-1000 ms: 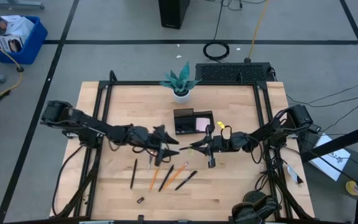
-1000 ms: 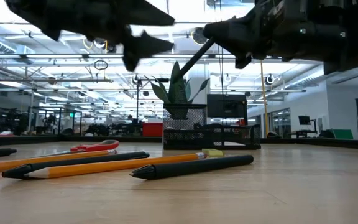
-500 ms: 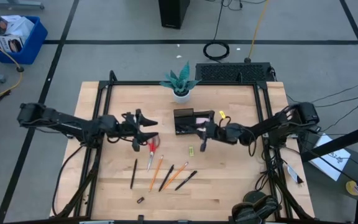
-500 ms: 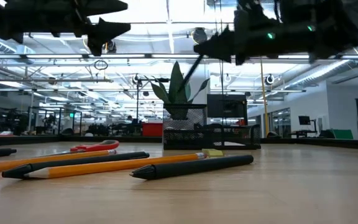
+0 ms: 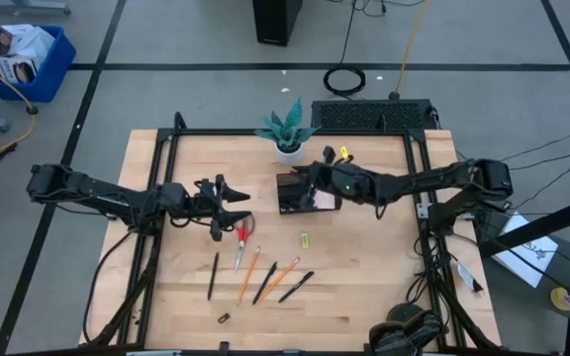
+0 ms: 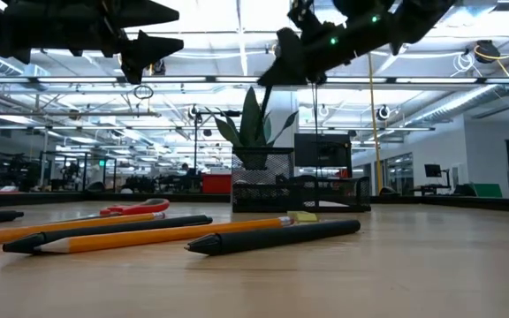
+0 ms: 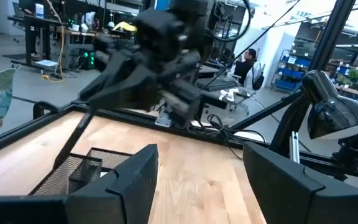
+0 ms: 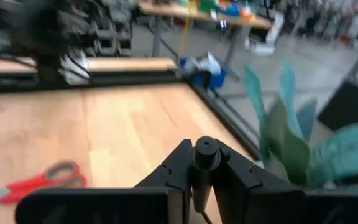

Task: Pick and place office supplies into organizer
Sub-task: Put the black pen into the black desk organizer

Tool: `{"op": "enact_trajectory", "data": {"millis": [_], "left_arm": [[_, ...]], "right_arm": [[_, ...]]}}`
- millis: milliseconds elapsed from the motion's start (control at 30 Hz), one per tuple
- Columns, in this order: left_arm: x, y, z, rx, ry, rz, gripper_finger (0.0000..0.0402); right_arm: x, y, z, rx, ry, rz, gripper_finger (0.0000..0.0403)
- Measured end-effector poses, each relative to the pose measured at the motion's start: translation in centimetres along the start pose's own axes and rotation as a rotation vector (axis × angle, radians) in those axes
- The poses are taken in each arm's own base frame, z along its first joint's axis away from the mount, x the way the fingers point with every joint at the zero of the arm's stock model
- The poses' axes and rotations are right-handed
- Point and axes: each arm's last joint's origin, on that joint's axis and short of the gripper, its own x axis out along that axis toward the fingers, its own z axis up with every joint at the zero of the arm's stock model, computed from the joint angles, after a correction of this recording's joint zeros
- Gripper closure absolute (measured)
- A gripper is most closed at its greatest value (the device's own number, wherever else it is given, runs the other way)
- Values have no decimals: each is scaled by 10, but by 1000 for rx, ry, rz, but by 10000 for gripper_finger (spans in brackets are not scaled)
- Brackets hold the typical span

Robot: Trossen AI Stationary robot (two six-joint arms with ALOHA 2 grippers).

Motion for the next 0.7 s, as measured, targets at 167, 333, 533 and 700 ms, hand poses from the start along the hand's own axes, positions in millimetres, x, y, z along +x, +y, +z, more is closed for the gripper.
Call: {"op": "enact_trajectory", "data": {"millis": [167,333,533,700], "left_arm": [[0,0,1,-2,-4,-1,160],[0,0,1,-3,-5,-2,160],[0,0,1,-4,-5,-2,160],[0,0,1,-19,-5,-2,160]], "right_arm": [[5,-13,-9,63,88,23,367],[7,-19,-12,65,112,7,367],[11,-26,-15,106,128,53,361],[17,-31,-24,107,172,35,368]]}}
